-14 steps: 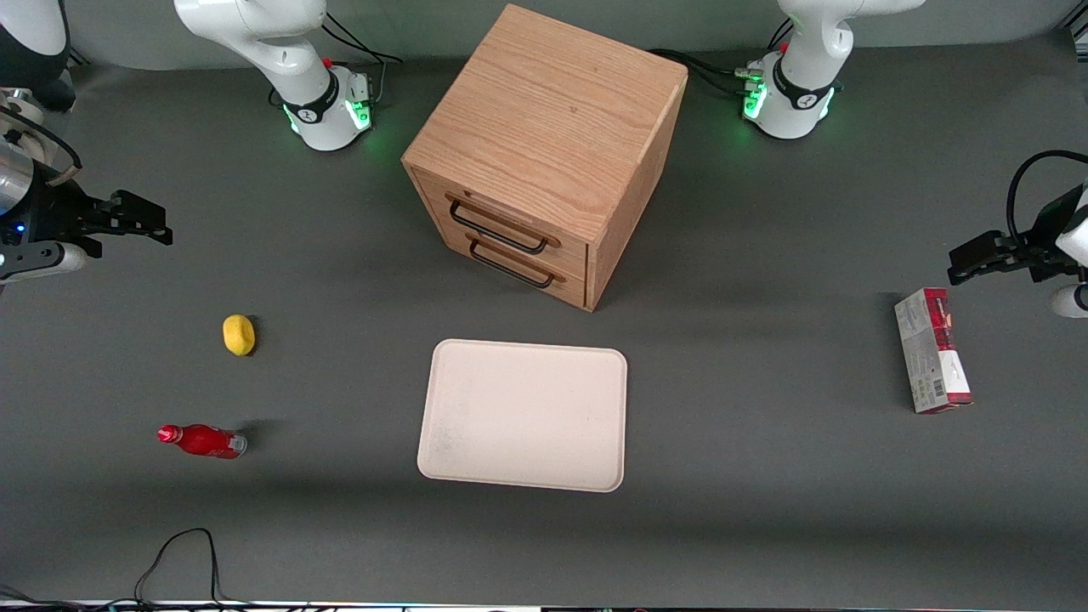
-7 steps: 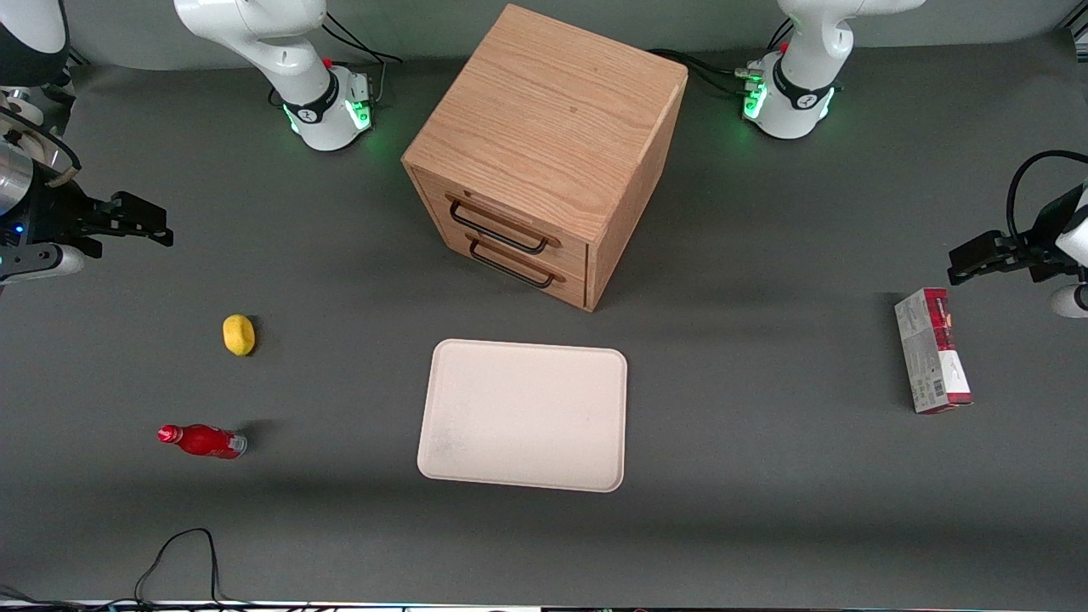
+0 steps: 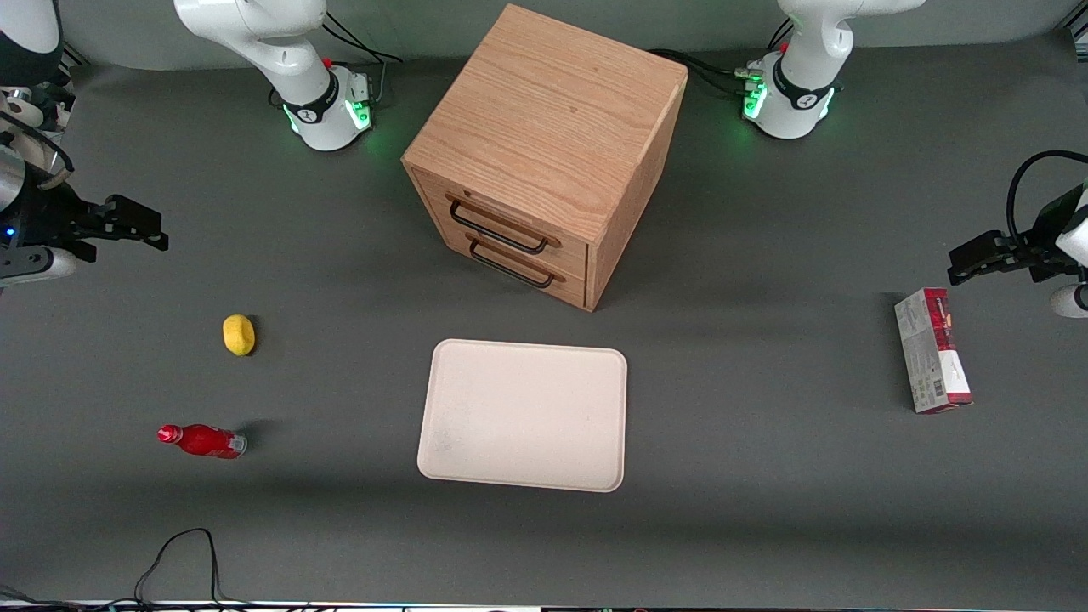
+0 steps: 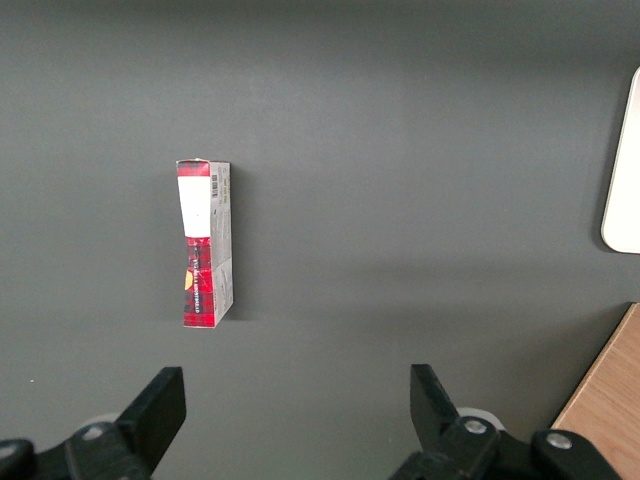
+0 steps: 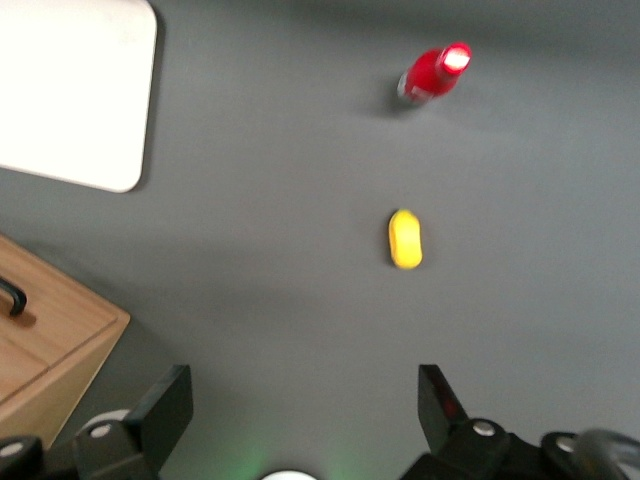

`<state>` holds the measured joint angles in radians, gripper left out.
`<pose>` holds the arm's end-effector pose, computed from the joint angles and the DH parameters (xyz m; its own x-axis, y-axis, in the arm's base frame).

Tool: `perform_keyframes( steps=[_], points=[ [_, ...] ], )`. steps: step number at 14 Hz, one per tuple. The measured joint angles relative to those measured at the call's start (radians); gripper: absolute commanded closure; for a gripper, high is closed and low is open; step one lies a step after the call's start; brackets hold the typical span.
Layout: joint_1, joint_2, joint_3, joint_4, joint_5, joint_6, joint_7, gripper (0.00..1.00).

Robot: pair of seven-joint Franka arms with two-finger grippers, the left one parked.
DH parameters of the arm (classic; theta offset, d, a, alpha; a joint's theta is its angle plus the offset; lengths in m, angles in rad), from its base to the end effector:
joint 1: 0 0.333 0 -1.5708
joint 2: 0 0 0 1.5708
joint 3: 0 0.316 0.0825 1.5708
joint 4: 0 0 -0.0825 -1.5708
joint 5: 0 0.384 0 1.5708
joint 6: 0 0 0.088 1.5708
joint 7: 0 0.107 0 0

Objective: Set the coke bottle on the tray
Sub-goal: 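Move the open right gripper down over the red Coca-Cola bottle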

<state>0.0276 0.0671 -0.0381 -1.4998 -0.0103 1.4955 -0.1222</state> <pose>0.5673 -0.0064 0.6138 0.9912 0.1106 -0.0723 0.1112 -0.9938 0.0041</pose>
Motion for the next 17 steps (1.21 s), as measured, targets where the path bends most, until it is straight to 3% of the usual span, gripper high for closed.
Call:
perform_keyframes(
  steps=[8,13,17],
  points=[
    [-0.093,0.483,-0.059,0.469,-0.001,0.001,-0.062,0.0],
    [-0.092,0.569,-0.058,0.487,0.0,0.033,-0.074,0.0],
    [-0.09,0.6,-0.058,0.327,0.0,0.269,-0.078,0.0]
  ],
)
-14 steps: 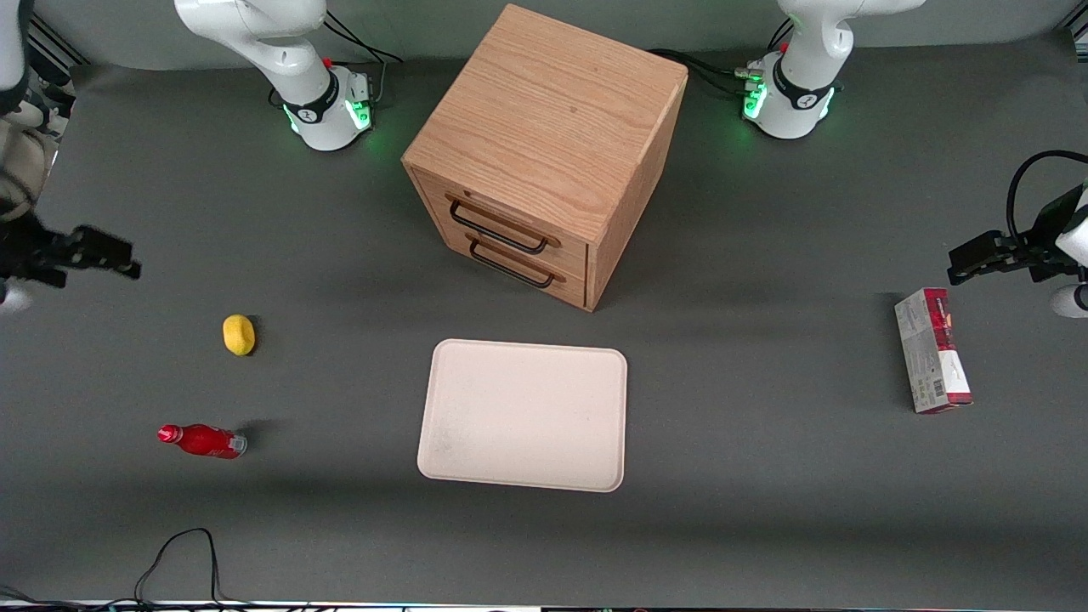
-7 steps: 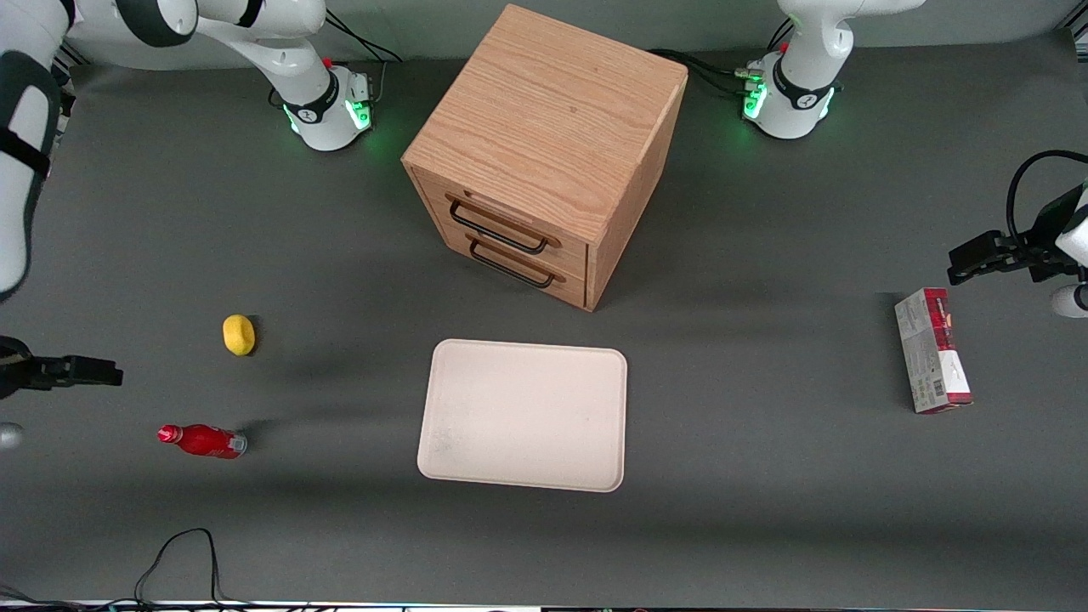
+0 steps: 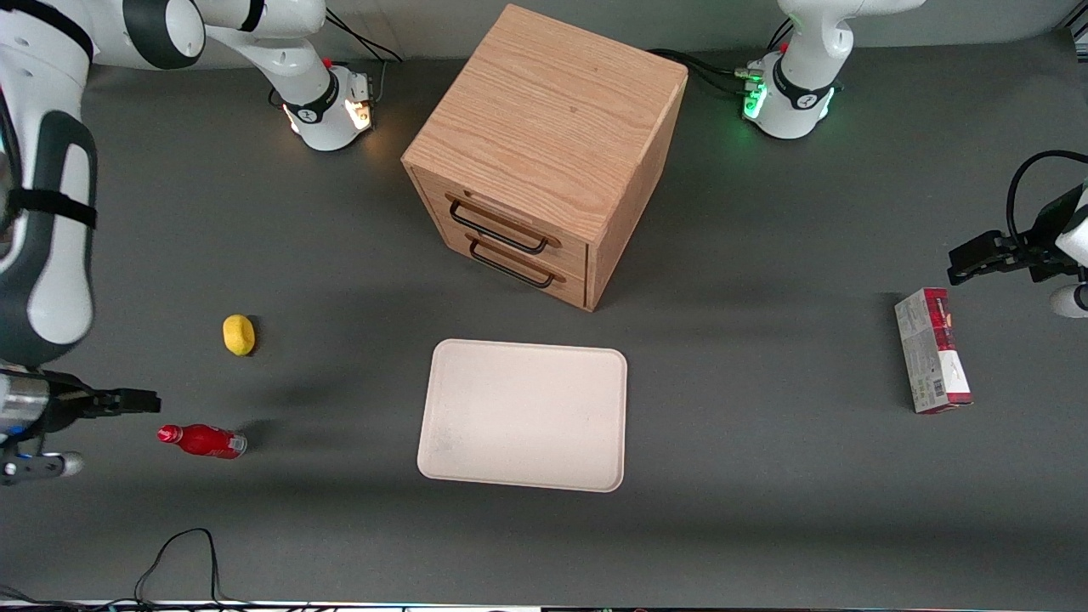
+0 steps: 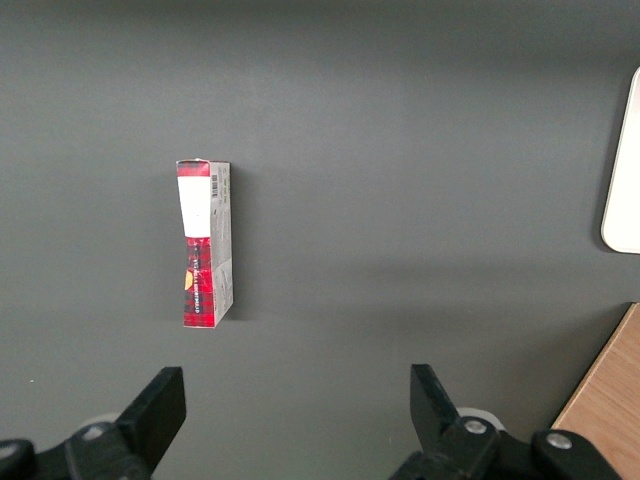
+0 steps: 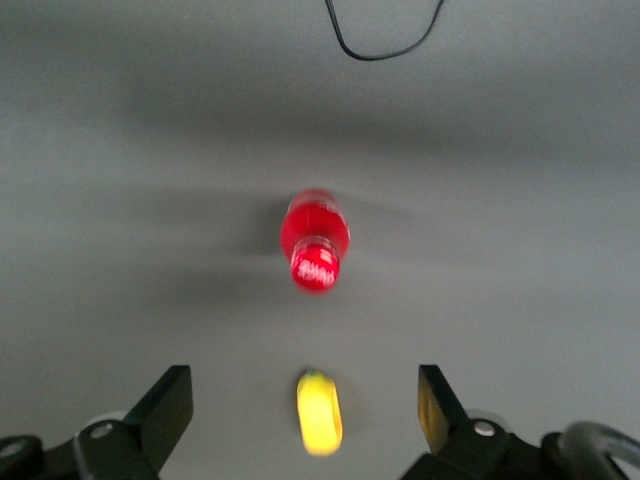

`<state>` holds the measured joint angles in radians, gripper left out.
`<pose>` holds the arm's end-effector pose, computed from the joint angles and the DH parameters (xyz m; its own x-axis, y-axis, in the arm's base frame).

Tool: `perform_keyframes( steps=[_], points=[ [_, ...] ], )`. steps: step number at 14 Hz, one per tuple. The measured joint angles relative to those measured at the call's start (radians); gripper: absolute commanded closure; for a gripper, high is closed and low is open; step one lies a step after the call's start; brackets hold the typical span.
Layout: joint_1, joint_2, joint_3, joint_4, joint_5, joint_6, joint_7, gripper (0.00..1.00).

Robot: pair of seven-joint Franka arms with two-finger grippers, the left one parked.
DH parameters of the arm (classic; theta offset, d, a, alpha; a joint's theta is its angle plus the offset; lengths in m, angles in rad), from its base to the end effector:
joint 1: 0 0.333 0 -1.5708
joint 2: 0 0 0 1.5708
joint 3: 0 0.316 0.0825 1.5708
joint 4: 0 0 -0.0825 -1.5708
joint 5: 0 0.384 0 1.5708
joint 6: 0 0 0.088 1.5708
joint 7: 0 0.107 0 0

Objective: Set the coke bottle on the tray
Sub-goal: 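Move the open right gripper down over the red Coca-Cola bottle, then close the right gripper on the bottle's neck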

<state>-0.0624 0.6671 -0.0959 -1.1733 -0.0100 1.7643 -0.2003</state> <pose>0.7254 -0.0977 0.3957 0.9945 0.0600 -0.0860 0.0647 -0.9965 0.0528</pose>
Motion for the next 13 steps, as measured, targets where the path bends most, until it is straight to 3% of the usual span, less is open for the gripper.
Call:
perform_keyframes(
  steps=[3,13],
  points=[
    [-0.004,0.009,-0.001,-0.085,0.0,0.097,0.0,0.0],
    [-0.002,0.02,0.0,-0.113,0.0,0.164,-0.001,0.0]
  ],
)
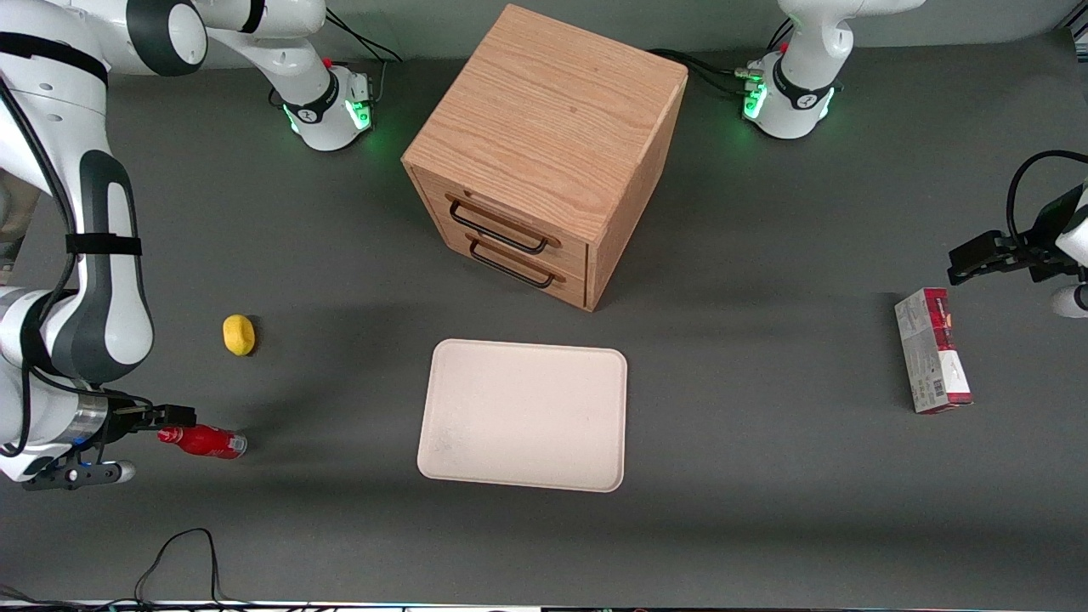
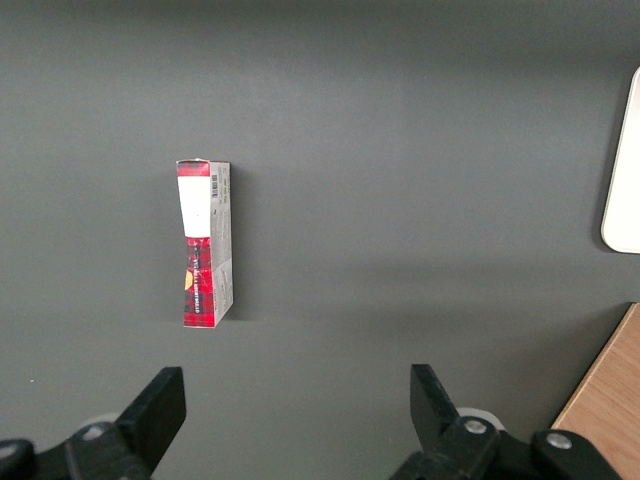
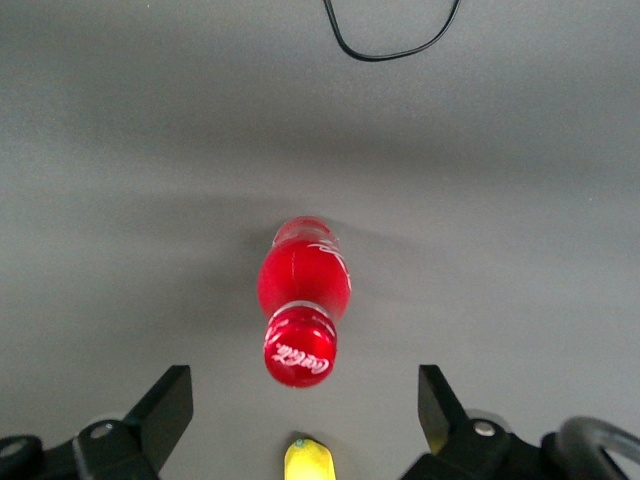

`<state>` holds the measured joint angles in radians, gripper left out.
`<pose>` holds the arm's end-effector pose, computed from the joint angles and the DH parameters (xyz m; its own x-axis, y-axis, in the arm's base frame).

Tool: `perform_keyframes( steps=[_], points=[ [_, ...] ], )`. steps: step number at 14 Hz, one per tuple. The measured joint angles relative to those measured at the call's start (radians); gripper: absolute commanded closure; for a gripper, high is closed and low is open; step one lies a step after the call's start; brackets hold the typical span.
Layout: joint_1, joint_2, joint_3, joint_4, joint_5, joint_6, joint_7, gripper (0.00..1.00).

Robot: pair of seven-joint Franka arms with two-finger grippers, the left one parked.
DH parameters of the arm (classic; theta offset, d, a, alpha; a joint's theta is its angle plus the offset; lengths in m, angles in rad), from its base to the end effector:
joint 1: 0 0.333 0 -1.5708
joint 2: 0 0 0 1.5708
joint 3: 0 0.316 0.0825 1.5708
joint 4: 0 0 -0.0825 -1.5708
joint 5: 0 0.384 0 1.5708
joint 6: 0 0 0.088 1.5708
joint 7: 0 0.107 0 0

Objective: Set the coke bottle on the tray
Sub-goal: 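Close the right gripper on the bottle's neck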

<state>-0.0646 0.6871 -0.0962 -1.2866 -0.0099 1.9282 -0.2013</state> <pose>0.7257 -0.1018 0.3411 0.9964 0.0627 -0.0565 0.0661 -0.9960 0.0599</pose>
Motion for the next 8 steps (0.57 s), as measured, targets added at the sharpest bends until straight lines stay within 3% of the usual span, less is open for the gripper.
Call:
perform_keyframes(
  steps=[5,6,7,8],
  points=[
    [0.002,0.014,0.0,-0.008,0.0,0.03,0.0,0.02],
    [0.002,0.015,0.0,-0.008,0.0,0.032,0.0,0.7],
    [0.002,0.016,0.001,-0.008,0.0,0.033,0.0,1.0],
    [0.003,0.016,0.003,-0.008,0.0,0.037,0.003,1.0]
  ],
)
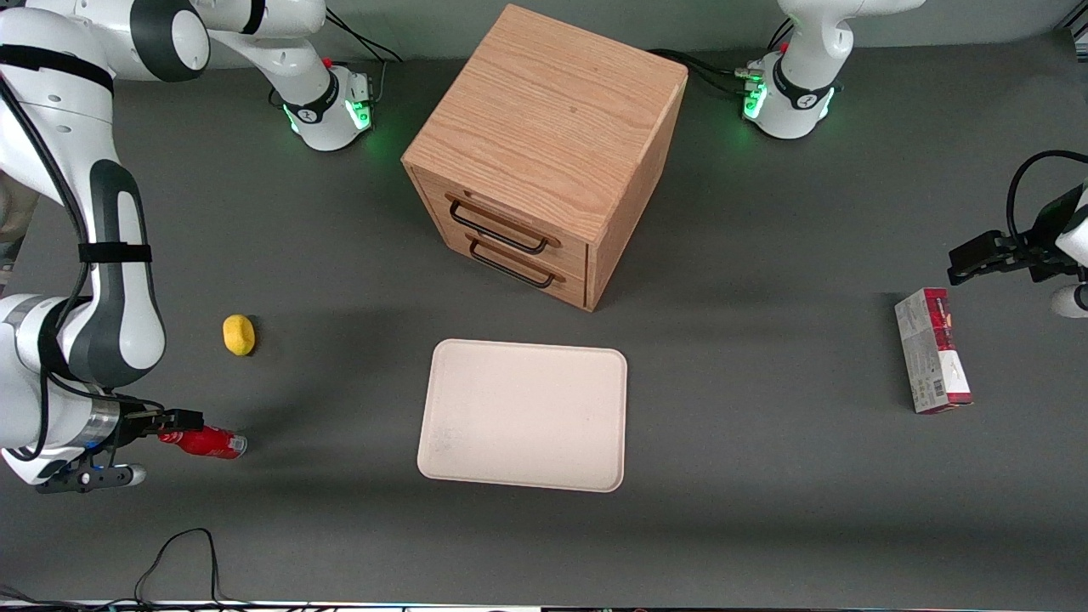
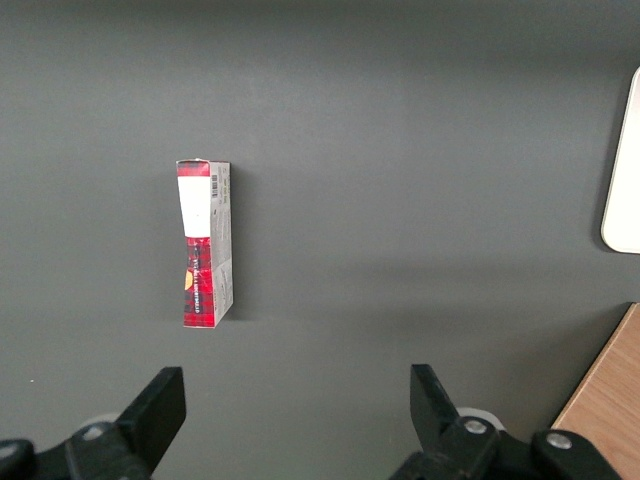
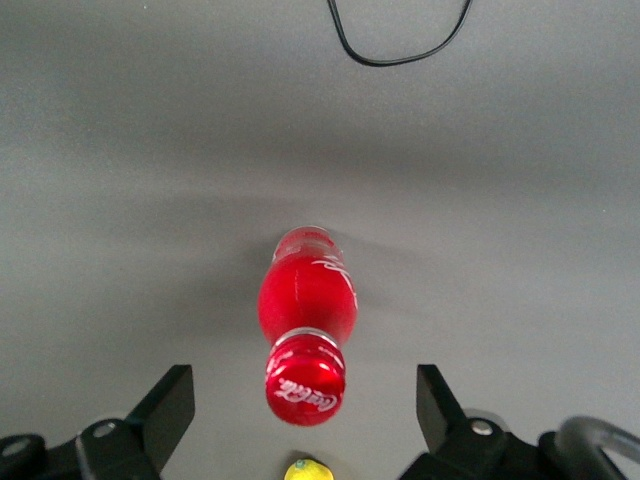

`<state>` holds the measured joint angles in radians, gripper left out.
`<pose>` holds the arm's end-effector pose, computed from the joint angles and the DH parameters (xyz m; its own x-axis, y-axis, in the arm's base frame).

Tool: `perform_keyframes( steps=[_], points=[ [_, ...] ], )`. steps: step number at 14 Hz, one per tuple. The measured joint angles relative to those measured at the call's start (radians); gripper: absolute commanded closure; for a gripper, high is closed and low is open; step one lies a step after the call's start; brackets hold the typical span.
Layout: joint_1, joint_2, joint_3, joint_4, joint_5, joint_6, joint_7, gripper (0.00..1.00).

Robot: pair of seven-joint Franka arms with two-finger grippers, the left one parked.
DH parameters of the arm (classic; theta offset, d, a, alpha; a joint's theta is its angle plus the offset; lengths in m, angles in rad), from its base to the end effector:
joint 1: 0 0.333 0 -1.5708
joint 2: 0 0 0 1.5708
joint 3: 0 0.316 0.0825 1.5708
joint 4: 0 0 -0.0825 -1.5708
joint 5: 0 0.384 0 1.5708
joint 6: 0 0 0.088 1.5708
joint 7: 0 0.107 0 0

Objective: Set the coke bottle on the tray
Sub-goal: 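Close the right gripper on the bottle's neck, then lift the bottle with the right gripper and carry it upward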

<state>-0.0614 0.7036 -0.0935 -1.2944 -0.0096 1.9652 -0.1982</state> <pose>0.7289 -0.0983 0.3284 0.9968 0.0668 -0.0438 0.0695 -0.9957 0.0617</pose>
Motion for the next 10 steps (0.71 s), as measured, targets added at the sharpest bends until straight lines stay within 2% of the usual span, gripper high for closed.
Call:
perform_keyframes(
  steps=[10],
  points=[
    [0.012,0.004,0.004,0.0,0.0,0.016,0.042,1.0]
  ],
)
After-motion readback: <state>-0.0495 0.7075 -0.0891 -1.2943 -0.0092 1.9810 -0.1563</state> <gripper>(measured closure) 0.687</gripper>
